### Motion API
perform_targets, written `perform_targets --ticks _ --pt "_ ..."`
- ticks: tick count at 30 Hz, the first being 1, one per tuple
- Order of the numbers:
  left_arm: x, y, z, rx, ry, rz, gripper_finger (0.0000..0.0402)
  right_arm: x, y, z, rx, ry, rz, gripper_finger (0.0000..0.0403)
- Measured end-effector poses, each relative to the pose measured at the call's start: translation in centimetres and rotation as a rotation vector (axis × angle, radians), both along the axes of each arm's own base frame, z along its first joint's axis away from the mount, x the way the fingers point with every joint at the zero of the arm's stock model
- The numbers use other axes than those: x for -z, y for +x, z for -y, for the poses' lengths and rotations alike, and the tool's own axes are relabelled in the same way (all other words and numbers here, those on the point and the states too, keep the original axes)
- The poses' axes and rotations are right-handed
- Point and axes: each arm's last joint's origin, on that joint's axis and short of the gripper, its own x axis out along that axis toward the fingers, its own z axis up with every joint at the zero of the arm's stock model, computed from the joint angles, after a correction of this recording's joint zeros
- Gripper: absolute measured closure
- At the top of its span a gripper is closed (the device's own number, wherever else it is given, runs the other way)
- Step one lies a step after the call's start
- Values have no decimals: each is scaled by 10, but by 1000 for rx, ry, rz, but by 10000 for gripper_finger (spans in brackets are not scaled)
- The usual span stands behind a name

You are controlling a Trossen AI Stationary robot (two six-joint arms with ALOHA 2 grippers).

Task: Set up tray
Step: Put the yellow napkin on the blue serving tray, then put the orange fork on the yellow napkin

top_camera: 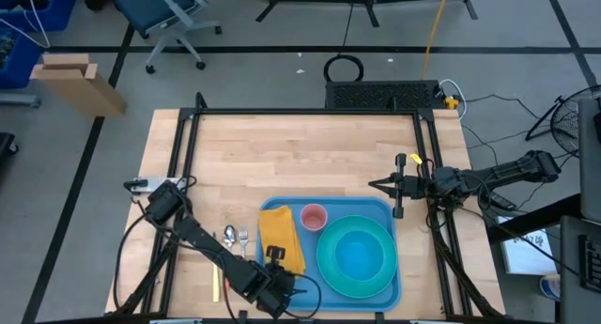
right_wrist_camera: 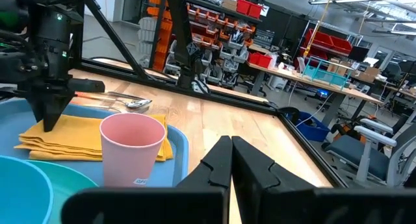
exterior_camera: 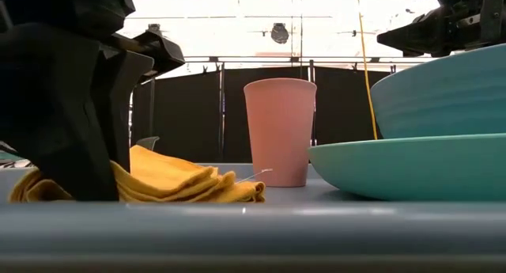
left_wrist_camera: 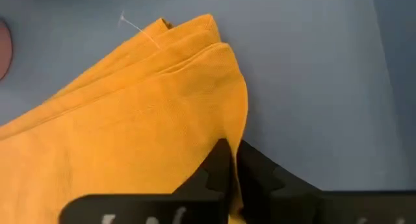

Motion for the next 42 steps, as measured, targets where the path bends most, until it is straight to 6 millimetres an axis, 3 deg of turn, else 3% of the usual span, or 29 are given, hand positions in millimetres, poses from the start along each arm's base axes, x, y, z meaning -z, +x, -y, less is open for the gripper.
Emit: perform_targets --ticks 15,23,36,42 --pt "0 -10 23 130 -135 -35 395 0 0 0 2 -2 0 403" --pt "-5 -12 21 72 -94 2 363 0 0 0 2 -2 0 403" --pt "-75 -22 4 31 -125 146 315 0 0 0 -1 -2 0 403" --pt "-92 -32 -12 -253 -121 164 314 0 0 0 -1 -2 0 403"
